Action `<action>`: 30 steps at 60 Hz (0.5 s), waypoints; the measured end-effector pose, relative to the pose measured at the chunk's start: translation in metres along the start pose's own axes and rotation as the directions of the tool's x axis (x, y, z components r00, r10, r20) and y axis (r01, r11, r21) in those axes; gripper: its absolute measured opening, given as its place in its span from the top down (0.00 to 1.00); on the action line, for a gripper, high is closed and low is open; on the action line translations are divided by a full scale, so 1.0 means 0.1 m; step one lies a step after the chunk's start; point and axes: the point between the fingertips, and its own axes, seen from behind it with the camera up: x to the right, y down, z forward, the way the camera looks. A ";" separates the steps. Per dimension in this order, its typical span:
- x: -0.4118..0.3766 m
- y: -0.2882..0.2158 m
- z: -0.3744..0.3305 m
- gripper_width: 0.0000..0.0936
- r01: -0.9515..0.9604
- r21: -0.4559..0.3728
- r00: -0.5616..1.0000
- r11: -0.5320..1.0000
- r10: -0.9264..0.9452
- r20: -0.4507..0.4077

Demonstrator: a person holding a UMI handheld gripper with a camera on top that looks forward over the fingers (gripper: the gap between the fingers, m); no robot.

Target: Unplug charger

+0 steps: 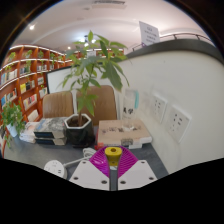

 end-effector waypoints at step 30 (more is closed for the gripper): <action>0.05 1.41 0.37 0.80 -0.106 -0.296 0.994 0.949 0.109 -0.007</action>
